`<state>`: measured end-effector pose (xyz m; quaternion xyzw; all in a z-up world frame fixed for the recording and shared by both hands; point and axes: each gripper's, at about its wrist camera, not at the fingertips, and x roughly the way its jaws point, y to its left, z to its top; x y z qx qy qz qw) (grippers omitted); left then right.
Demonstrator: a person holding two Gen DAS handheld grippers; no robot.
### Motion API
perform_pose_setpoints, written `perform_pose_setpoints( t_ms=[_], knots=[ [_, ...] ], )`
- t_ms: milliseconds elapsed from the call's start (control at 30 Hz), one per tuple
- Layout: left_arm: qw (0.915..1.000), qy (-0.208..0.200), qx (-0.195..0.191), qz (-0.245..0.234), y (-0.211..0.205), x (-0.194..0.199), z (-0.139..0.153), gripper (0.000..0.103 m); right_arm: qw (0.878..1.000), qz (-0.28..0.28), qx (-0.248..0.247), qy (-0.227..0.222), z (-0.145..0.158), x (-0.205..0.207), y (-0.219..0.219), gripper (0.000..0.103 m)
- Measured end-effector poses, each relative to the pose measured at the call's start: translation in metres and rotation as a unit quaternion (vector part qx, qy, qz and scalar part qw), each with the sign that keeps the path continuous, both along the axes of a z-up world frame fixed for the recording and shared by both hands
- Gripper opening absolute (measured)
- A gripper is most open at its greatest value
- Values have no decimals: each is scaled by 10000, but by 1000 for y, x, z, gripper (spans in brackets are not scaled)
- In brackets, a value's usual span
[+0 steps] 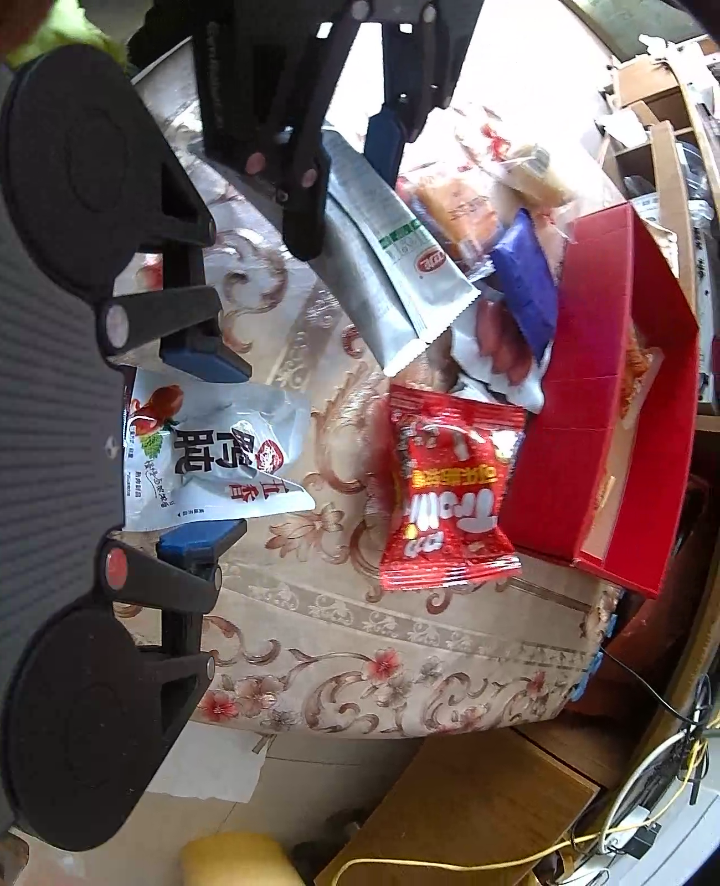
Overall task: Organize snacks
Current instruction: 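Lift the white-grey packet with left tool while right tool lifts duck-neck packet, then carry both packets into the red box and open both tools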
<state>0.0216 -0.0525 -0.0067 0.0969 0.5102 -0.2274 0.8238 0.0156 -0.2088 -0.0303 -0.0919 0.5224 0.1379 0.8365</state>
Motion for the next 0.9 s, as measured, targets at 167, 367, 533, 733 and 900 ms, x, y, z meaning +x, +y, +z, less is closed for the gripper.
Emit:
perform_pose_setpoints(
  t_ms=[167,367,533,733,900],
  knots=[
    [9998,-130,-76,115,0,4,7,49,9998,-116,112,-109,10,5,4,50],
    [9990,-296,-169,291,6,9,18,49,9992,-248,206,-243,21,12,11,50],
    [9975,-471,-273,460,14,15,28,49,9980,-389,340,-362,31,20,13,50],
    [9957,-670,-328,555,15,24,40,47,9958,-616,469,-498,44,34,14,50],
    [9935,-836,-393,669,18,37,51,47,9931,-776,587,-659,57,48,14,50]
  ],
)
